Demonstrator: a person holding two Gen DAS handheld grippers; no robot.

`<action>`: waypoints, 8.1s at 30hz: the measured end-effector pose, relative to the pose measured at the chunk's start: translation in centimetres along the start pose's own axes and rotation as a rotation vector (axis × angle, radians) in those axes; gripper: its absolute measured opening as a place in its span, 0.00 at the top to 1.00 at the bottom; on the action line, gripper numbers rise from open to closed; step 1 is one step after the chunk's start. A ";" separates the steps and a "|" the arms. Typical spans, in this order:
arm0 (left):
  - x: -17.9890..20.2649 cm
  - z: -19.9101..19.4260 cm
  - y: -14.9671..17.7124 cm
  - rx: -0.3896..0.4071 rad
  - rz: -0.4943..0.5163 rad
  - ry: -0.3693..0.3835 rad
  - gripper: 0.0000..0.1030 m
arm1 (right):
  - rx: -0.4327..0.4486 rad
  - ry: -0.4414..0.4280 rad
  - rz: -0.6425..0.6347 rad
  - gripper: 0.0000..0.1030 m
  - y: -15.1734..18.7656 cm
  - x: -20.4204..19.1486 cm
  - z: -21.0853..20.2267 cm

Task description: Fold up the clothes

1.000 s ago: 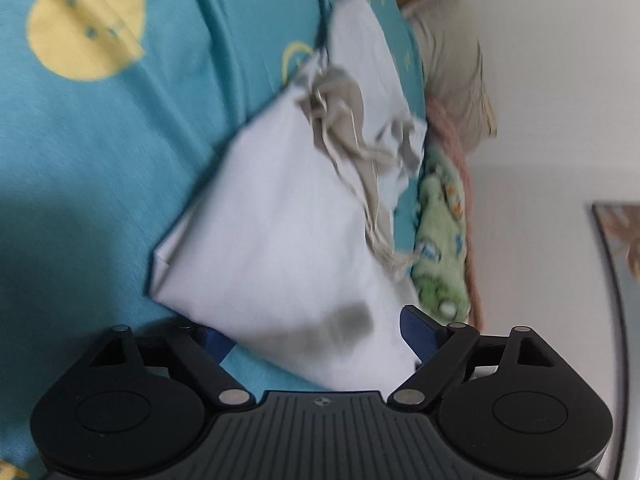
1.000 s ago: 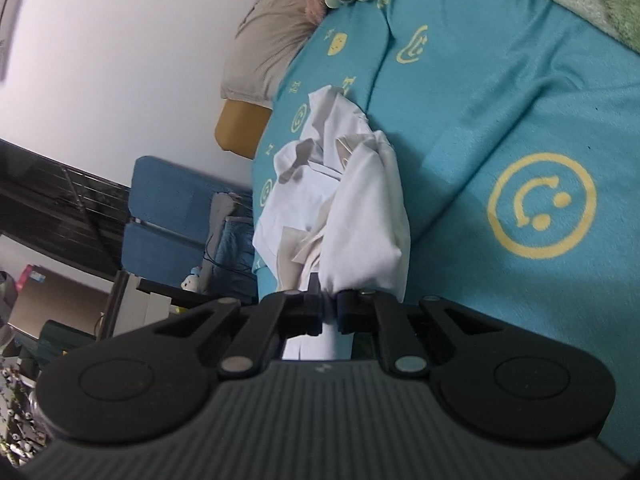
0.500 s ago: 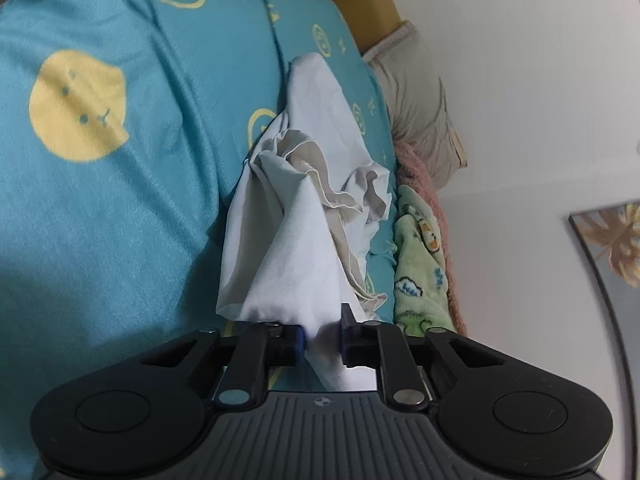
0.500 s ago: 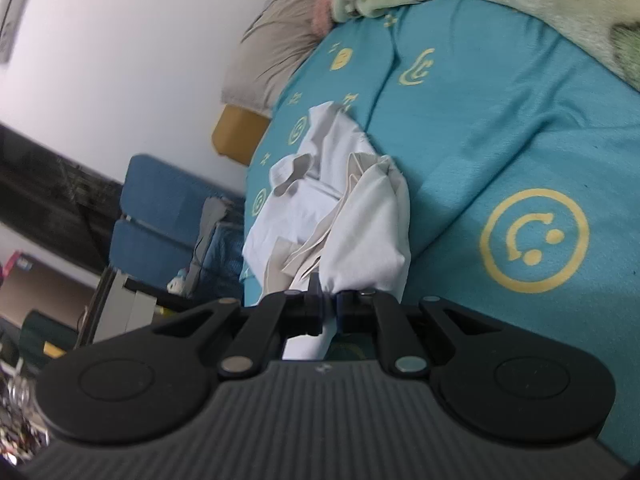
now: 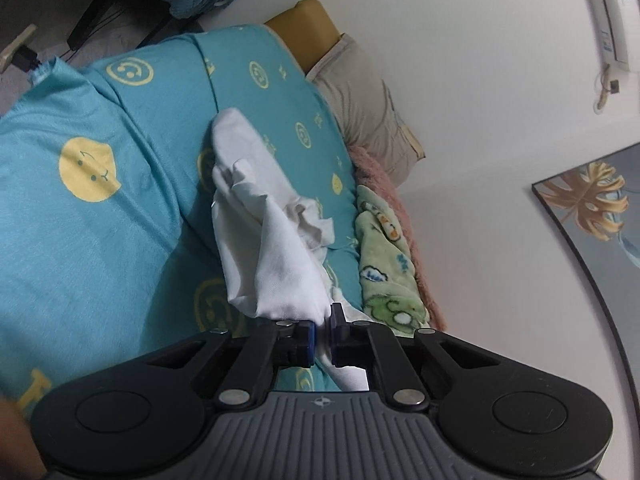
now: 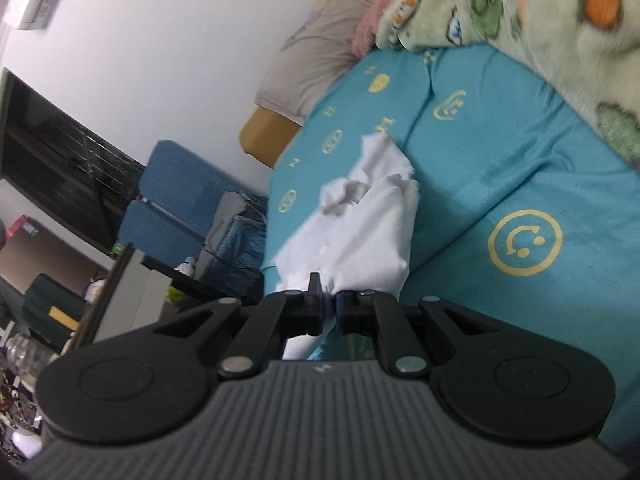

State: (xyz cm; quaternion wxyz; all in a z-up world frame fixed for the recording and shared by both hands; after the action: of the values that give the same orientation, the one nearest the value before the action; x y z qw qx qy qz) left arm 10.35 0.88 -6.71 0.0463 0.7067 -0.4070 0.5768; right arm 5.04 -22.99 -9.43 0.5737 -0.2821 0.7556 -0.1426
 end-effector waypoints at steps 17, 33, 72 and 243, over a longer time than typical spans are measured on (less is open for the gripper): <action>3.1 -11.3 4.7 -0.033 0.073 -0.049 0.94 | -0.059 0.020 -0.002 0.91 2.2 -1.0 -12.0; -0.7 7.3 -2.7 -0.045 0.124 -0.213 0.93 | -0.147 0.145 0.026 0.90 -1.0 2.2 6.7; -4.0 14.5 -1.0 -0.021 0.691 -0.289 0.25 | -0.196 0.110 -0.416 0.81 2.5 4.1 15.1; 34.0 31.3 29.9 -0.408 0.348 0.307 0.80 | 0.464 0.402 -0.201 0.88 -38.1 16.0 -12.8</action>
State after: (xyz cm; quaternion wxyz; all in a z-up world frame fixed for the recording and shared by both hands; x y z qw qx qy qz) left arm 15.96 -53.45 -0.16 0.1487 0.5069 -0.6177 0.5826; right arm 0.00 -64.29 2.40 0.4453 -0.1831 0.7693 -0.4200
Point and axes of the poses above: each gripper's, at about its wrist camera, not at the fingertips, and z roughly the way its jaws point, x to its right, y to its underside, the point moved 10 cm from there along z, roughly the way its jaws point, and after that the axes turned 10 degrees about x, right-handed, at the moved point
